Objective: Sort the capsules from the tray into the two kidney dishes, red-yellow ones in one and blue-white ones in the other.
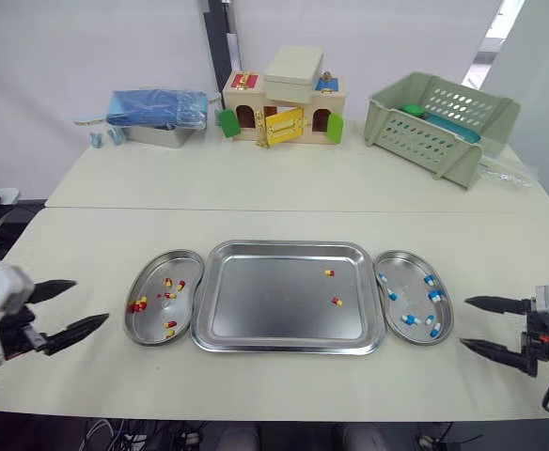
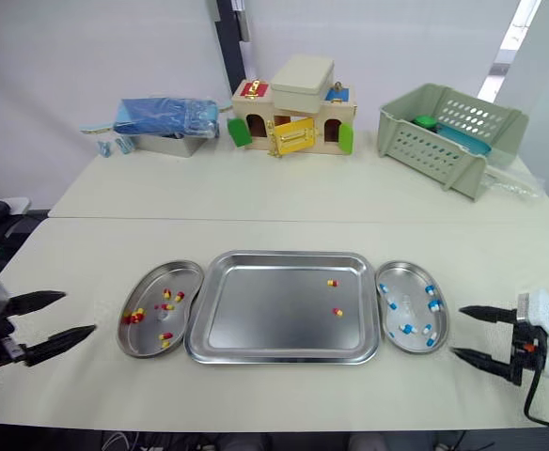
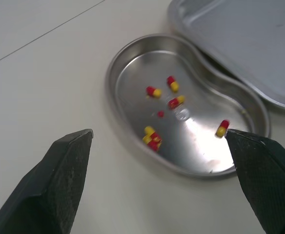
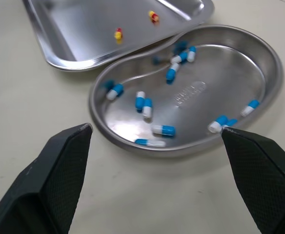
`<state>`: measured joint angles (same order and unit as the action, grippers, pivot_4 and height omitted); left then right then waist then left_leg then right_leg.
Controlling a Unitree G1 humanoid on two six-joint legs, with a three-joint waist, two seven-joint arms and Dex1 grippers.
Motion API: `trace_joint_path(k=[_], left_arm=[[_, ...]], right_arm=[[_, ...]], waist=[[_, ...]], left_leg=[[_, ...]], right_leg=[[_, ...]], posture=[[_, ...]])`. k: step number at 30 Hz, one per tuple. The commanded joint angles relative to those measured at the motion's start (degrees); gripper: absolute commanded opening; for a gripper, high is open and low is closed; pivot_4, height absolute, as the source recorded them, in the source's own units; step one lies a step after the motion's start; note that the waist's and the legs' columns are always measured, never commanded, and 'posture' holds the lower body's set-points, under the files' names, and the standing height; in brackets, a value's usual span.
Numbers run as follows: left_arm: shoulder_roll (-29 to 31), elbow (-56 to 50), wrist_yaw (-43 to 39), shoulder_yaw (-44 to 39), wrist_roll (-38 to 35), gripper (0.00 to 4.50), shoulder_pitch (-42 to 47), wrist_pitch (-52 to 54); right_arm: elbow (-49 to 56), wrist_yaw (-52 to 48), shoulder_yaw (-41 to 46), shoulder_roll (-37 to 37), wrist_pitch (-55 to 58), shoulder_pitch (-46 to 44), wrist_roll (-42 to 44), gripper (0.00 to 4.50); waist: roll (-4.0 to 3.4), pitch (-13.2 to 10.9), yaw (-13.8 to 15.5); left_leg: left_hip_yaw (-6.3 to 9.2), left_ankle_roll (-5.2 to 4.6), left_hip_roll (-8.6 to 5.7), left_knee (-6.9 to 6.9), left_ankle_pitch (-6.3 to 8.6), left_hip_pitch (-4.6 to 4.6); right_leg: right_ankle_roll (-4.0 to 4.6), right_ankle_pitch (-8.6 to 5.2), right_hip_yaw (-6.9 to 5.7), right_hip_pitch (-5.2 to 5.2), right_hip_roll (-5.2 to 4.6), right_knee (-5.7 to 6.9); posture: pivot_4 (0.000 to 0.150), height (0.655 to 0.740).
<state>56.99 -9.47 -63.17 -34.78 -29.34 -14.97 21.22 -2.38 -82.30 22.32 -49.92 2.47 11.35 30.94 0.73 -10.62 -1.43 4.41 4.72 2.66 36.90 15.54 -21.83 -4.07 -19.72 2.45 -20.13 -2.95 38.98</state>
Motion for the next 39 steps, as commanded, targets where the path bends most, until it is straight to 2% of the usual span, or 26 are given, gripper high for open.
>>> trace_joint_path(k=[1, 4, 7, 12, 19, 23, 31, 39], left_arm=[[-0.5, -5.0, -0.5, 5.7, -2.2, 4.5, 4.2, 1.2], [-1.6, -6.9, -1.0, 11.1, -3.1, 4.5, 8.4, 2.0], [-3.0, -9.2, -1.1, 17.6, -3.6, 4.5, 13.3, 3.4], [-7.9, -9.3, -3.1, 30.2, -1.0, 4.5, 23.6, 2.2], [-16.5, -1.4, -7.5, 45.4, 6.2, 4.5, 37.0, -2.3], [-23.3, 7.9, -9.8, 54.2, 12.7, 4.5, 45.0, -6.6], [-33.3, 21.8, -10.9, 58.8, 18.7, 4.5, 52.9, -13.9], [-36.6, 28.6, -11.4, 60.7, 24.0, 4.5, 55.4, -21.0]], right_arm=[[8.0, -0.6, 3.3, 4.2, -1.0, 4.6, 6.2, 4.44], [13.1, 4.6, 5.8, 12.2, -1.8, 7.2, 11.3, 4.44], [18.2, 2.9, 3.6, 13.5, -1.5, 13.1, 10.0, 4.44], [18.8, 3.7, 0.7, 17.5, -4.9, 14.9, 7.9, 4.44], [18.6, 6.6, -1.5, 18.9, -6.5, 15.4, 5.5, 4.44], [20.0, 9.2, -2.6, 20.0, -7.0, 16.8, 4.6, 4.44], [21.9, 12.5, -4.0, 21.4, -8.0, 19.0, 3.5, 4.44], [21.6, 13.9, -4.8, 22.1, -10.1, 20.5, 2.7, 4.44]], waist=[[0.01, 0.0, -0.1], [0.01, 0.0, -0.3], [-0.11, 0.0, -0.4], [-0.06, 0.0, -0.3], [-0.07, 0.1, -0.2], [-0.09, 0.1, -0.2], [-0.09, 0.1, -0.4], [-0.09, 0.1, -0.3]], left_leg=[[0.0, 0.0, 0.01, 0.01, 0.0, 0.01], [0.01, 0.0, 0.02, 0.02, 0.0, 0.02], [-0.03, 0.01, 0.01, 0.01, -0.01, 0.04], [0.0, 0.01, 0.01, 0.06, -0.01, 0.07], [0.01, 0.02, -0.03, 0.08, -0.01, 0.06], [0.02, 0.02, -0.05, 0.09, -0.02, 0.06], [0.04, 0.02, -0.07, 0.11, -0.02, 0.05], [0.04, 0.02, -0.08, 0.11, -0.02, 0.06]], right_leg=[[0.0, 0.0, 0.02, 0.0, 0.01, 0.0], [0.0, 0.0, 0.01, 0.02, 0.01, 0.01], [0.0, 0.0, 0.08, 0.0, 0.02, 0.04], [0.0, 0.0, 0.03, 0.07, 0.04, 0.05], [-0.02, 0.01, 0.02, 0.08, 0.04, 0.04], [-0.02, 0.01, 0.02, 0.08, 0.04, 0.03], [-0.02, 0.01, 0.04, 0.07, 0.05, 0.02], [-0.03, 0.01, 0.04, 0.08, 0.04, 0.02]], posture=[[0.15, 0.74], [0.15, 0.74], [0.15, 0.74], [0.15, 0.74], [0.15, 0.74], [0.15, 0.74], [0.15, 0.74], [0.15, 0.74]])
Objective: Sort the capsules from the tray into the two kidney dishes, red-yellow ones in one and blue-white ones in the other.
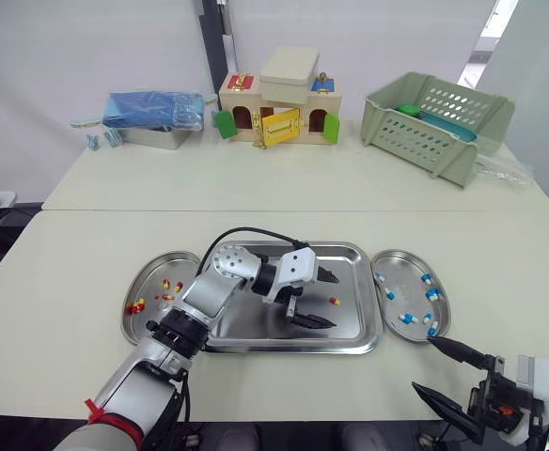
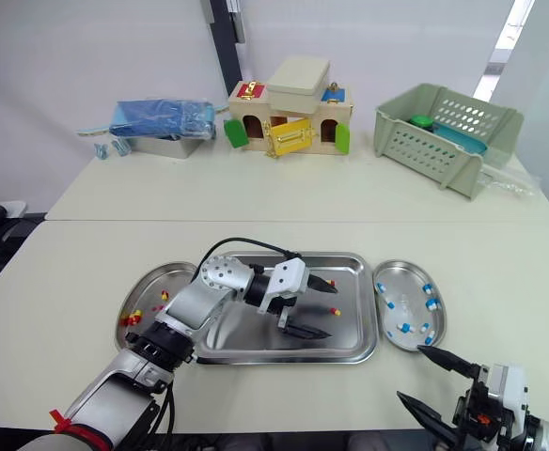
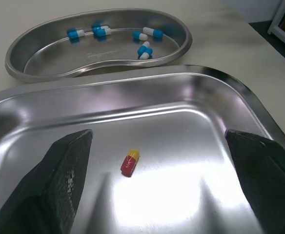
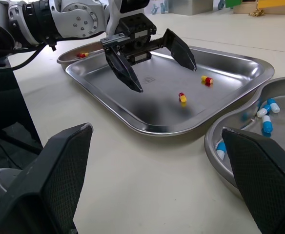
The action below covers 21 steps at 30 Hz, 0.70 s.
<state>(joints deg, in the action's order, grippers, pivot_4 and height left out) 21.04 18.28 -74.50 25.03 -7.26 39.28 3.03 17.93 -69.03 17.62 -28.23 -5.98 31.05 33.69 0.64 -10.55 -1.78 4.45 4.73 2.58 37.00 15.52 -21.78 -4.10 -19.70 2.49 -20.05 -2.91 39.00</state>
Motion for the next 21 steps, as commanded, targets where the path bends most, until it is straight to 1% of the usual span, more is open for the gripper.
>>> trace_joint_path(k=[1, 4, 8, 11, 17, 21], left_arm=[[-0.9, 1.7, 0.3, 1.3, 3.1, 4.5, 1.3, -4.2], [-1.4, 4.0, 1.0, 1.8, 5.4, 4.5, 1.6, -7.2], [-2.3, 5.0, 1.3, 2.1, 6.7, 4.5, 1.8, -6.6], [-3.0, 6.1, 1.7, 2.3, 7.8, 3.93, 2.3, -7.1], [-3.3, 6.6, 1.5, 2.4, 9.2, 1.98, 2.5, -6.4], [-3.2, 6.6, 1.8, 2.3, 9.8, 0.59, 2.3, -6.2]], right_arm=[[1.3, 0.9, -0.2, 0.5, -1.8, 0.9, -0.2, 4.44], [1.5, 1.4, -0.5, 0.7, -2.1, 1.2, -0.3, 4.44], [1.9, 2.1, -0.6, 0.7, -2.3, 1.7, -0.1, 4.44], [2.0, 2.2, -0.6, 0.5, -2.5, 1.9, 0.0, 4.5], [2.0, 2.4, -0.5, 0.4, -2.7, 2.0, 0.0, 4.5], [2.0, 2.6, -0.6, 0.3, -2.7, 1.9, 0.0, 4.5]], waist=[[0.0, 0.0, 0.1], [0.0, 0.0, 0.1], [0.0, 0.0, 0.1], [0.0, 0.0, 0.1], [-0.01, 0.0, 0.1], [-0.01, 0.0, 0.1]], left_leg=[[0.0, 0.0, 0.0, 0.01, 0.0, 0.0], [0.0, 0.0, 0.0, 0.01, 0.0, -0.01], [0.0, 0.0, 0.0, 0.0, 0.0, -0.01], [0.0, 0.0, 0.0, 0.01, 0.0, -0.01], [0.0, 0.0, 0.0, 0.01, 0.0, 0.0], [0.0, 0.0, 0.0, 0.01, 0.0, 0.0]], right_leg=[[0.0, 0.0, 0.0, 0.01, 0.0, 0.0], [0.0, 0.0, 0.0, 0.01, 0.0, 0.0], [0.0, 0.0, -0.01, 0.0, 0.0, 0.0], [0.0, 0.0, 0.0, 0.01, 0.0, 0.0], [0.0, 0.0, -0.01, 0.02, 0.0, 0.0], [0.0, 0.0, -0.01, 0.02, 0.0, 0.0]], posture=[[0.15, 0.74], [0.15, 0.74], [0.15, 0.74], [0.15, 0.74], [0.15, 0.74], [0.15, 0.74]])
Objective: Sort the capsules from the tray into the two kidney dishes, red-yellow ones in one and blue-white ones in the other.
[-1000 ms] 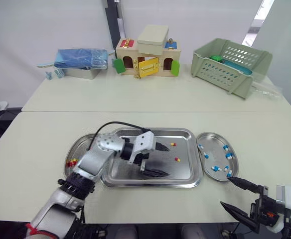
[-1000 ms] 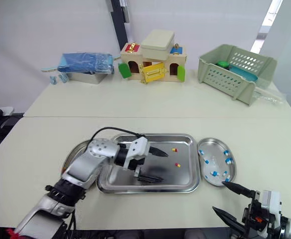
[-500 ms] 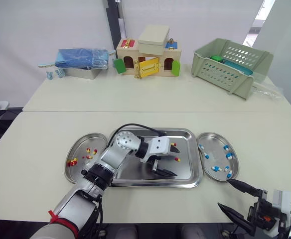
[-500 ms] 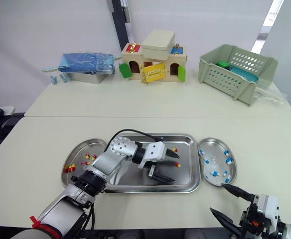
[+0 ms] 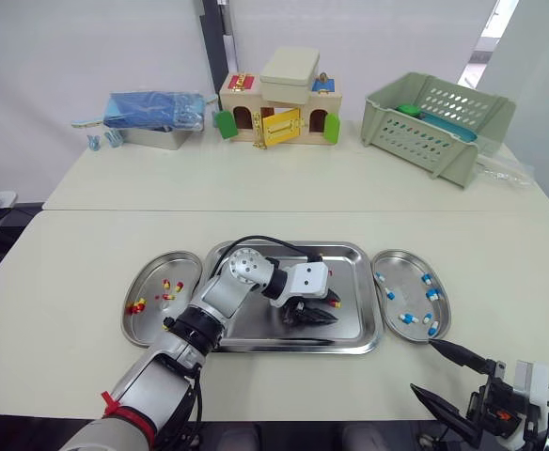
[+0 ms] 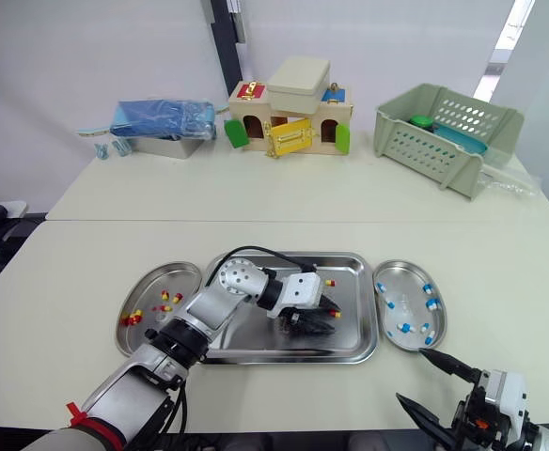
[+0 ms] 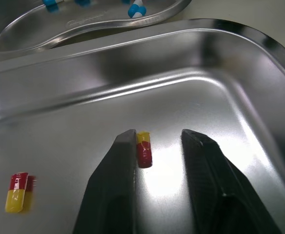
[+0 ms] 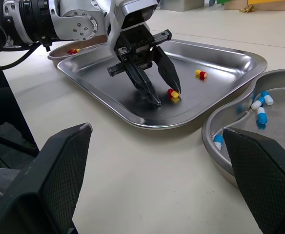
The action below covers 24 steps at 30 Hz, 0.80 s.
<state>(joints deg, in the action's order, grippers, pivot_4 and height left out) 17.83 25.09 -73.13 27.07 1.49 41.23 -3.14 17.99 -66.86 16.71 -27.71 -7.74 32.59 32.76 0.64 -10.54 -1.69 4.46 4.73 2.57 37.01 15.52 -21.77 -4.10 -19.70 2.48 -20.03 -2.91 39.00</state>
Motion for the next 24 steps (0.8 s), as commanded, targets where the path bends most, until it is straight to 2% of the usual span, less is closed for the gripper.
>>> trace_joint_path(k=[1, 2, 10, 17, 24], left_arm=[[0.0, -0.3, 0.5, 0.3, 1.1, 0.28, 0.3, 0.0], [0.1, -0.3, 0.5, 0.2, 1.2, 0.03, 0.2, 0.0], [0.1, -3.7, 0.0, -0.9, -0.8, 0.03, -1.1, 1.9], [3.9, -24.2, 1.7, -7.4, -9.8, 0.03, -5.8, 19.4], [14.6, -42.1, 10.3, -20.1, -14.4, 0.03, -16.3, 34.6]], right_arm=[[1.9, 0.5, 0.3, -0.2, -0.9, 0.3, 0.9, 4.5], [1.9, 0.6, 0.3, -0.2, -0.9, 0.2, 0.9, 4.5], [2.0, 1.0, -0.2, -0.6, -0.5, -0.5, 0.9, 4.5], [3.4, -1.7, -1.0, -3.4, -0.4, -2.3, 1.6, 4.5], [3.4, -6.3, -4.0, -6.9, 0.0, -6.4, 2.2, 4.5]], waist=[[0.0, 0.0, 0.0], [0.0, 0.0, 0.0], [-0.01, 0.0, 0.0], [-0.03, 0.0, -0.1], [-0.1, 0.1, -0.1]], left_leg=[[0.0, 0.0, 0.0, 0.0, 0.0, 0.0], [0.0, 0.0, 0.0, 0.0, 0.0, 0.0], [0.0, 0.0, 0.0, 0.0, 0.0, 0.02], [0.02, 0.0, 0.01, 0.0, 0.0, 0.01], [0.05, 0.0, 0.03, -0.01, 0.0, 0.05]], right_leg=[[0.0, 0.0, 0.0, 0.0, 0.0, 0.0], [0.0, 0.0, 0.0, 0.0, 0.0, 0.0], [0.0, 0.0, 0.0, 0.02, 0.0, 0.0], [0.0, 0.0, -0.01, 0.01, 0.0, 0.03], [0.0, 0.0, -0.01, 0.04, 0.0, 0.01]], posture=[[0.15, 0.74], [0.15, 0.74], [0.15, 0.74], [0.15, 0.74], [0.15, 0.74]])
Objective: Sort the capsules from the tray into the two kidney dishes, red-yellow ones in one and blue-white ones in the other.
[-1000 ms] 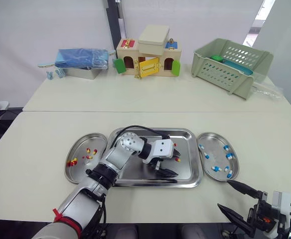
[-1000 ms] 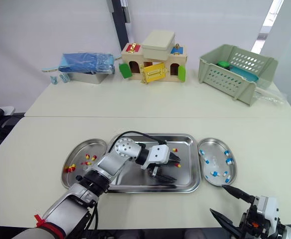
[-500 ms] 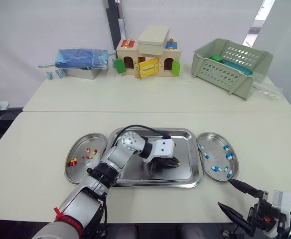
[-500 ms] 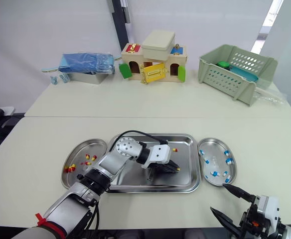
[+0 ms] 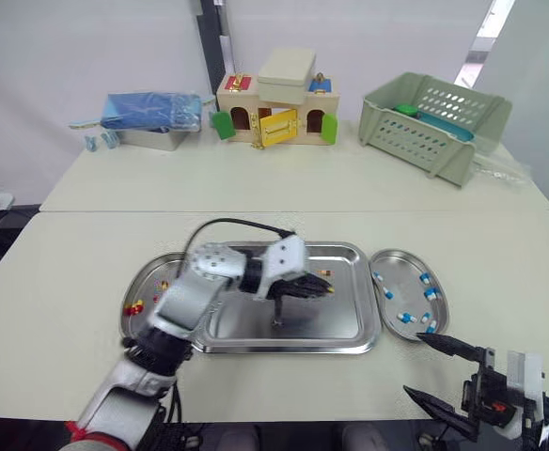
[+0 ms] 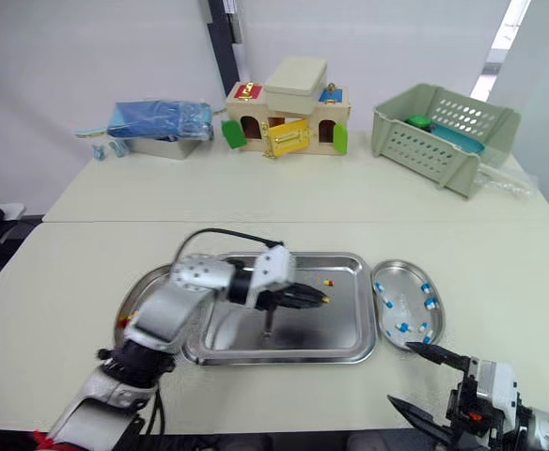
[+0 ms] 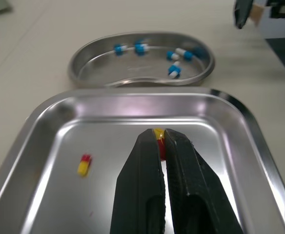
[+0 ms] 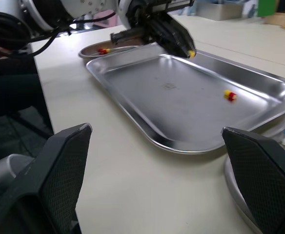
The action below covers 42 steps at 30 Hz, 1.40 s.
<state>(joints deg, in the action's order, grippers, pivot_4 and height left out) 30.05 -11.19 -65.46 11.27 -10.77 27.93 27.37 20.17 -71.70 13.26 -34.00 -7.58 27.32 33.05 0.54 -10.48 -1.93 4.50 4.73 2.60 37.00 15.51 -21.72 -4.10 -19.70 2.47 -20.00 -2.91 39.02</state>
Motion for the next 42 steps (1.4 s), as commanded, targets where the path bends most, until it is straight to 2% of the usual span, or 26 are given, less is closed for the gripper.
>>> trace_joint_path(k=[1, 8, 15, 27, 31, 41, 42], left_arm=[[4.1, -7.8, 3.5, -6.1, -2.7, 0.03, -5.0, 5.8], [11.2, -13.3, 11.4, -21.8, -5.1, 0.03, -19.7, 11.6], [13.1, -11.9, 16.3, -32.1, -5.6, 0.03, -28.5, 9.9], [14.4, -6.6, 18.9, -33.5, -6.1, 0.03, -29.0, 6.8], [15.0, -6.8, 18.3, -33.1, -7.3, 1.08, -28.9, 7.2], [15.8, -7.4, 18.9, -33.2, -8.7, 4.3, -29.3, 8.5], [15.8, -7.5, 19.0, -33.2, -8.8, 4.46, -29.3, 8.5]], right_arm=[[0.9, -1.8, -1.0, -0.8, 0.0, -2.1, 2.0, 4.5], [-4.4, -5.6, -3.3, -1.6, -0.8, -7.2, 1.2, 4.5], [-6.4, -5.1, -3.8, -1.4, 0.2, -9.1, 1.2, 4.5], [-5.6, -3.1, -3.9, -1.2, 2.0, -10.5, 1.3, 4.5], [-5.3, -2.7, -3.5, -1.3, 2.0, -9.8, 1.6, 4.5], [-4.9, -1.8, -2.8, -1.3, 2.5, -9.3, 2.4, 4.5], [-4.8, -1.8, -2.7, -1.4, 2.5, -9.3, 2.5, 4.5]], waist=[[0.01, 0.0, 0.2], [0.04, 0.0, 0.3], [0.06, 0.0, 0.4], [0.07, 0.0, 0.3], [0.06, 0.0, 0.3], [0.07, 0.0, 0.3], [0.07, 0.0, 0.3]], left_leg=[[0.01, 0.0, 0.0, 0.01, 0.0, -0.01], [0.01, 0.0, 0.02, 0.0, 0.0, -0.01], [0.01, 0.0, 0.02, 0.0, 0.01, -0.02], [0.01, 0.0, 0.02, -0.01, 0.01, -0.02], [0.01, 0.0, 0.02, -0.02, 0.01, -0.02], [0.01, 0.0, 0.02, -0.02, 0.01, -0.02], [0.01, 0.0, 0.02, -0.02, 0.01, -0.02]], right_leg=[[0.0, 0.0, 0.0, 0.01, -0.01, 0.0], [0.0, 0.0, -0.03, 0.01, -0.02, -0.01], [0.0, 0.0, -0.05, 0.01, -0.05, -0.02], [0.01, 0.0, -0.05, -0.02, -0.04, -0.01], [0.01, 0.0, -0.05, -0.02, -0.04, -0.01], [0.01, 0.0, -0.05, -0.02, -0.04, 0.0], [0.01, 0.0, -0.05, -0.02, -0.04, 0.0]], posture=[[0.15, 0.74], [0.15, 0.74], [0.15, 0.74], [0.15, 0.74], [0.15, 0.74], [0.15, 0.74], [0.15, 0.74]])
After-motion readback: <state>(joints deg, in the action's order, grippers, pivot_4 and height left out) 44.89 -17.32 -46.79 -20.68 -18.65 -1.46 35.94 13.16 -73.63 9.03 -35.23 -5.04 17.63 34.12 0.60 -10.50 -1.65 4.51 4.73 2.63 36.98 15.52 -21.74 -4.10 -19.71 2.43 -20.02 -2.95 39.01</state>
